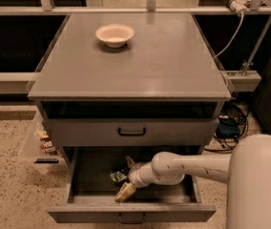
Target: Pick green can from middle drawer and place on counter
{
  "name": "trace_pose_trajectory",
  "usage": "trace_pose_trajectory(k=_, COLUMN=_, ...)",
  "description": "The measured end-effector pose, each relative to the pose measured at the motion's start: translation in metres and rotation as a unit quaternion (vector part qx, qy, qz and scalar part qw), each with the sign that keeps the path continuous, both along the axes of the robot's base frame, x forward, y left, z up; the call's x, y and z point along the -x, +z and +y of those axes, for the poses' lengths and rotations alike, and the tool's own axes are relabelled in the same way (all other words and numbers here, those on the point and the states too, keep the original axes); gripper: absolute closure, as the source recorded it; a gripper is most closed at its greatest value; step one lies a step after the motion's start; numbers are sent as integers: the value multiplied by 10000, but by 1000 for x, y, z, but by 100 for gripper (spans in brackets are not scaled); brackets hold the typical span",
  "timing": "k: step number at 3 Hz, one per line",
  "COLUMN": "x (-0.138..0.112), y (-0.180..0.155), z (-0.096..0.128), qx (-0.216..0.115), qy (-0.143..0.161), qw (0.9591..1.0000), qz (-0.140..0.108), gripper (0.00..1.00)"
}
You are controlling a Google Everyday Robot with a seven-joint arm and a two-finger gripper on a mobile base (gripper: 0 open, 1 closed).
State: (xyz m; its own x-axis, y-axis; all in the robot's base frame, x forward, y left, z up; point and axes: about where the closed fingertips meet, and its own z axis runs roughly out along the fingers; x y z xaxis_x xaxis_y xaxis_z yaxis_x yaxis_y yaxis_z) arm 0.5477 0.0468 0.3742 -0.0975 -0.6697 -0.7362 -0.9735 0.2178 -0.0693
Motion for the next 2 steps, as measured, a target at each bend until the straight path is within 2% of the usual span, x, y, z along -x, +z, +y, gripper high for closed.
trace_pose_trajectory(k=2, x=0, y=0, z=0, qx=3, qy=3, qw=10000, qz=2, gripper=43)
